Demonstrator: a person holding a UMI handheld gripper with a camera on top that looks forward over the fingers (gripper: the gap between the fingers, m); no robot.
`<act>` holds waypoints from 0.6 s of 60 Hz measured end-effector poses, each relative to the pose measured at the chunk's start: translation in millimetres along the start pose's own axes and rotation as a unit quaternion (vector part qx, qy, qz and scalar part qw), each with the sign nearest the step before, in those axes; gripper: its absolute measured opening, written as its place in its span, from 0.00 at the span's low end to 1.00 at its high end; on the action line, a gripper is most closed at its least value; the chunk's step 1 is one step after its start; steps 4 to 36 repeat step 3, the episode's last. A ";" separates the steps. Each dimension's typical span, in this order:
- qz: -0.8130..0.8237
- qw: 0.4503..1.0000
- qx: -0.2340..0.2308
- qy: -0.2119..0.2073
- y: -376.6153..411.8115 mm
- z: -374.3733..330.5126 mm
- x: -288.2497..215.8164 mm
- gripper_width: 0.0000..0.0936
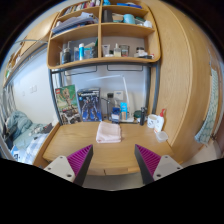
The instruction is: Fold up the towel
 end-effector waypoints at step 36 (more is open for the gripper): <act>0.000 1.000 0.000 0.000 0.6 -2.6 -0.4 0.91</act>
Point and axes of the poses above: the point between the fingertips, and its own axes, seen from behind it with the camera up: y to the left, x down, z forward, the way the camera looks, the point moved 4 cm from there along -z, backward, against the way the camera looks, and after that the axes turned 15 degrees about -y, right-handed, at the moved point
